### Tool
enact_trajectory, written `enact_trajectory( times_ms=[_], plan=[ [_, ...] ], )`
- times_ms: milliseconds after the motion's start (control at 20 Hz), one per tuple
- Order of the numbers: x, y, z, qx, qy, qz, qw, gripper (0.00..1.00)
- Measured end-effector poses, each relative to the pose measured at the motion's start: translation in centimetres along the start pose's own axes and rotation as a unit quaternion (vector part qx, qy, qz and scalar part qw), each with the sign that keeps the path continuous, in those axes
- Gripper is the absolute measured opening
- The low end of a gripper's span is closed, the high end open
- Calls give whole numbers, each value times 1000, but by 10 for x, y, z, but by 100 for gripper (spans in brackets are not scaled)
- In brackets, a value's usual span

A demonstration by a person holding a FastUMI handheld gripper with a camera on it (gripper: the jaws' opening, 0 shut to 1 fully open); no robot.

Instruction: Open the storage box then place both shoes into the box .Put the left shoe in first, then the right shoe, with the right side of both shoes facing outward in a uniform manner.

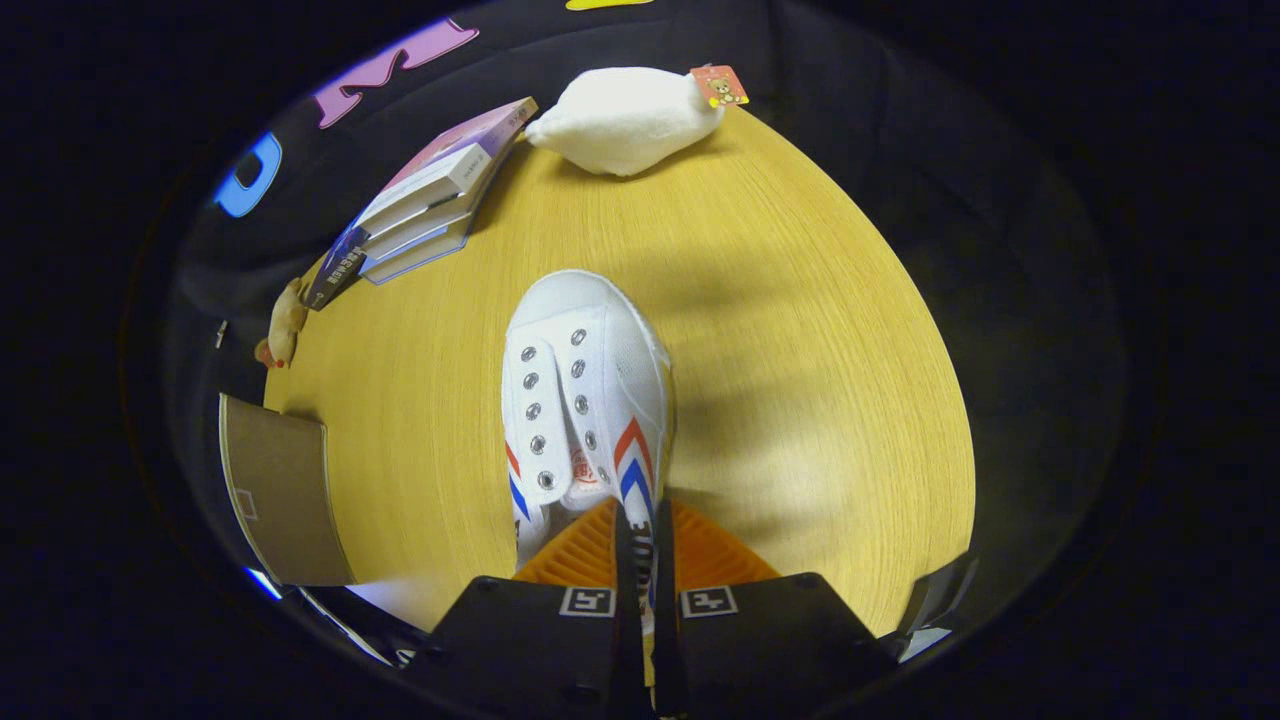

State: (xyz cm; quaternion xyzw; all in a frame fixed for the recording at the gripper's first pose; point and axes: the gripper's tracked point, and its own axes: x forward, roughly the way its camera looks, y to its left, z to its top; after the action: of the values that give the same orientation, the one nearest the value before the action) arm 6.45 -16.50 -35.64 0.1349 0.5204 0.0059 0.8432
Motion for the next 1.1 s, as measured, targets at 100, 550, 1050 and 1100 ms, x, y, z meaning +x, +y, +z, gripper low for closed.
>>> enact_trajectory(
  times_ms=[100,550,1050,1100],
  plan=[
    [-10,9,-4,14,-1,12,1000,5],
    [-91,108,0,47,-33,77,995,5],
    [-183,276,-10,17,-56,163,985,5],
    [-187,294,-13,17,-55,174,983,5]
  ],
)
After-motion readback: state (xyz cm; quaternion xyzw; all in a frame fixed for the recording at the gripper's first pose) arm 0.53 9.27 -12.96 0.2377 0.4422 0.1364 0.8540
